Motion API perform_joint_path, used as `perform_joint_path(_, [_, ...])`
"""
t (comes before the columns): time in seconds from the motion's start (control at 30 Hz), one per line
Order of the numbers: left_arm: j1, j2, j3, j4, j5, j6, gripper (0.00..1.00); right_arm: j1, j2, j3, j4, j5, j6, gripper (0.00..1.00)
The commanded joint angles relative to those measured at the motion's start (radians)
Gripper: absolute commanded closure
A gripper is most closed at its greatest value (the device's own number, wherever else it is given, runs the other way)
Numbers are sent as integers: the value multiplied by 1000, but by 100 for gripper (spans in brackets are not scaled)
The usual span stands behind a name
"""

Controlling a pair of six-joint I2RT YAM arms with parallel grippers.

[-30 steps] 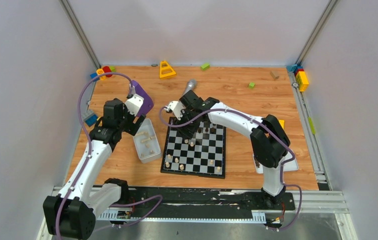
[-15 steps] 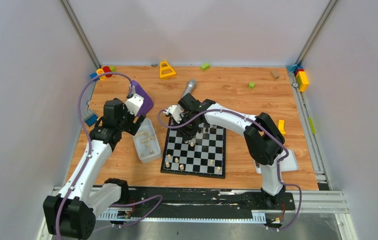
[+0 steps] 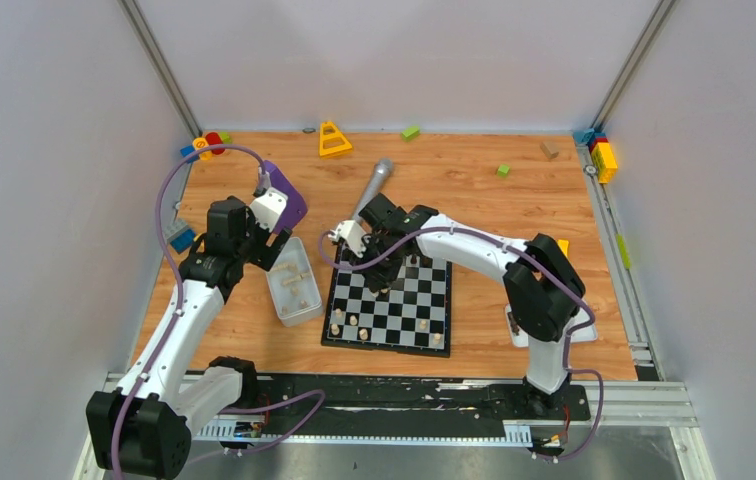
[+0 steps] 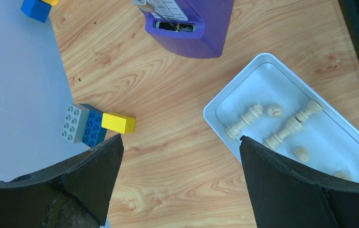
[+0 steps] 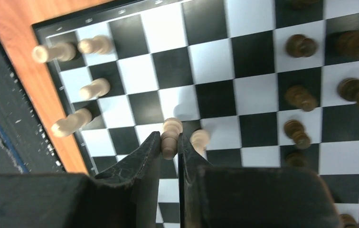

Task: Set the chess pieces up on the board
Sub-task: Pick up the chess piece from the chessboard, then place the chess piece on the chessboard.

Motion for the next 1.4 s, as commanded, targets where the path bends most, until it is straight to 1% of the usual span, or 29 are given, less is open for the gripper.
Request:
perform_joint_path(0.0, [7,-3,-4,36,12,-16,0,60,-112,-71,-4,-2,-49,100])
perform_joint_path(0.1, [7,-3,-2,34,12,-16,0,94,-141,-123,-5,24,-66,100])
perform_joint_path(0.2, [6,-5,-2,33,12,-16,0,129,-166,-172,-4,16,-83,100])
perform_joint_path(0.37, [7,-3,-2,35,9,-16,0,189,-175,-205,-3,28,-101,100])
perform_joint_path(0.77, [7,-3,0,32,9,-16,0,246,-142,-182,22,-5,-103,100])
perform_joint_path(1.37, [7,1,-2,33,9,-16,0,257,-87,-122,85,7,-82,100])
